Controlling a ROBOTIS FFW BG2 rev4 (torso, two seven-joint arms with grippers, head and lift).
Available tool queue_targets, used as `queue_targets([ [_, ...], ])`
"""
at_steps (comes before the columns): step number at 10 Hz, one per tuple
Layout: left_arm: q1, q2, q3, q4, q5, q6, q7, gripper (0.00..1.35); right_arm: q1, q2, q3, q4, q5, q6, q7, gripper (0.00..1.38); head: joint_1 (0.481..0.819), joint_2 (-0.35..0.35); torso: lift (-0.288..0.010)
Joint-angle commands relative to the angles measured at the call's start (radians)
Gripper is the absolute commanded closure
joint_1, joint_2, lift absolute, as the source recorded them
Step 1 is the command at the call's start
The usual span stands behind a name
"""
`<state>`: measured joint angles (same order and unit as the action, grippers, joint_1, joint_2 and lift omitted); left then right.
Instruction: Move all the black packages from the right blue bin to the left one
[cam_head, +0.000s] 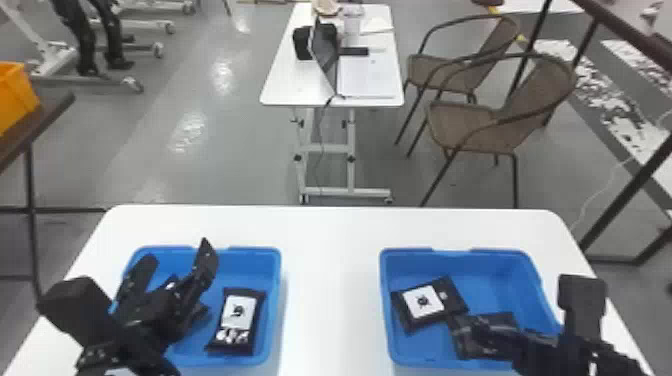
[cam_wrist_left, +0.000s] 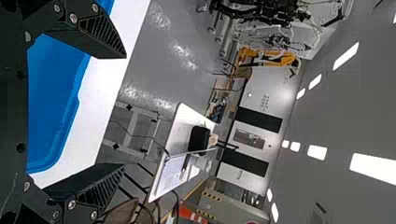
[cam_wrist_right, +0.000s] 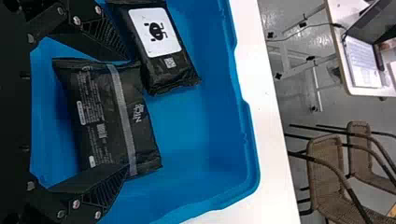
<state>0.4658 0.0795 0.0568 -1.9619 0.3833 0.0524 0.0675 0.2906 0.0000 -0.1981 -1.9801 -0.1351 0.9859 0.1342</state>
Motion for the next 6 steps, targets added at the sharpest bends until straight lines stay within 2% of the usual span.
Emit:
queue_targets([
  [1, -0.001, 0.002, 0.000, 0.000, 0.000, -0.002, 0.000, 0.20, -0.001, 0.001, -0.001, -0.014, -0.060, 0.056, -0.044, 0.22, 0.695, 0.008, -0.040],
  [5, 0.001, 0.002, -0.005, 0.006, -0.001, -0.005, -0.003, 0.20, -0.034, 0.001, 0.002, 0.015, -0.058, 0.069, -0.059, 0.22, 0.695, 0.019, -0.040],
  [6, 0.001, 0.002, -0.005, 0.008, 0.000, -0.006, -0.006, 0.20, -0.050, -0.009, 0.003, 0.021, -0.058, 0.073, -0.062, 0.22, 0.695, 0.017, -0.040],
])
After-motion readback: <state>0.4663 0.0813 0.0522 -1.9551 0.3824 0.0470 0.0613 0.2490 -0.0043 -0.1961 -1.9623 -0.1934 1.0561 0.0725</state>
